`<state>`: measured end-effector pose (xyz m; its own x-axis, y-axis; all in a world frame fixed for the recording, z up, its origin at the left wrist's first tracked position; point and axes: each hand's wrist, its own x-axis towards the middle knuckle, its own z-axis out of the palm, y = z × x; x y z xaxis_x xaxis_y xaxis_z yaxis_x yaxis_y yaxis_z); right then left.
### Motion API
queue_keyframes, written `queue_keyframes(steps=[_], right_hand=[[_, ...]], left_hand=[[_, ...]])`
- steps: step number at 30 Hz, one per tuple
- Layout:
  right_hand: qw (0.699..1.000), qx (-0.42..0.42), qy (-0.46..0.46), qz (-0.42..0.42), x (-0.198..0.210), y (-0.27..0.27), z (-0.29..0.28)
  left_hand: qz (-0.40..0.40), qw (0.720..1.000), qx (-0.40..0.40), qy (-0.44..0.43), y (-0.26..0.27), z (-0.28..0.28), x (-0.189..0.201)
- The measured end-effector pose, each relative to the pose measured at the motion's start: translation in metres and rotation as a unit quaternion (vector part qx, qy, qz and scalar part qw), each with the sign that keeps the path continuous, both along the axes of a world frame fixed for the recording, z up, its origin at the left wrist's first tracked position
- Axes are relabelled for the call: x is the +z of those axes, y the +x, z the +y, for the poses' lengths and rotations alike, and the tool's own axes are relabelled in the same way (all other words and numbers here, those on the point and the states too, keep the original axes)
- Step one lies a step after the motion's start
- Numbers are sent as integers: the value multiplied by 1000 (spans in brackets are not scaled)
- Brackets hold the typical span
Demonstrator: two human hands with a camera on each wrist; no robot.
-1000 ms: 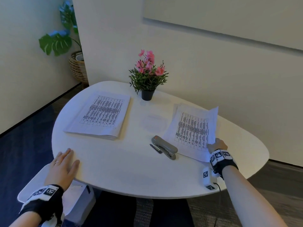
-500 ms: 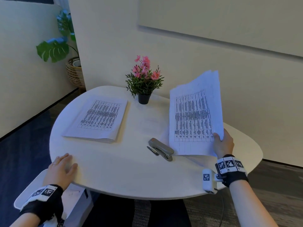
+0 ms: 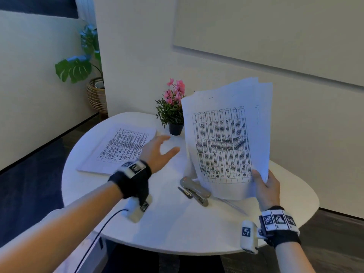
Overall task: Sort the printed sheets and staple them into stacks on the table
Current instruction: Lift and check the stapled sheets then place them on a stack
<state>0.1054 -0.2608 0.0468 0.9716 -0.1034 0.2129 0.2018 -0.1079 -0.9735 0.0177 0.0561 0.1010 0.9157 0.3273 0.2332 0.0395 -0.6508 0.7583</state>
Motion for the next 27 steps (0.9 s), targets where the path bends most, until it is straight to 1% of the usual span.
queue_keyframes(steps=[1, 3, 4, 6, 7, 8, 10, 11, 13, 14, 17, 19, 23, 25, 27], right_hand=[[1000, 10, 3, -2, 0, -1, 2], [999, 31, 8, -10, -2, -1, 3], [999, 40, 10, -12, -4, -1, 4], [998, 52, 13, -13, -5, -1, 6], [998, 53, 16, -11, -7, 0, 5], [998, 53, 19, -12, -7, 1, 5], [998, 54, 30, -17, -8, 1, 4], [997, 62, 37, -17, -7, -1, 4], [996, 78, 40, -16, -4, -3, 6], [996, 86, 38, -9, -5, -2, 6], [995, 92, 45, 2, -3, 2, 7], [995, 93, 36, 18, -1, 5, 11], [992, 110, -46, 46, -1, 12, 21], [988, 118, -66, 72, 1, 14, 27], [987, 124, -64, 78, 5, 14, 35]], left_hand=[[4, 1000, -13, -25, 12, -9, 15], [9, 994, -35, -101, 34, -22, 40], [-1, 989, -40, -146, 43, -27, 50], [-46, 974, -32, -220, 57, -33, 64], [-67, 972, -8, -225, 61, -35, 69], [-77, 975, 32, -205, 67, -33, 71], [-49, 980, 114, -154, 74, -26, 73], [-22, 978, 123, -169, 76, -21, 72], [2, 967, 91, -236, 77, -12, 69], [-4, 965, 69, -253, 77, -8, 67], [-42, 972, 26, -230, 66, -15, 71], [-88, 973, 11, -213, 62, -21, 75], [-168, 957, -1, -236, 50, -33, 97], [-208, 958, 10, -198, 42, -35, 112], [-235, 959, 12, -157, 32, -34, 125]])
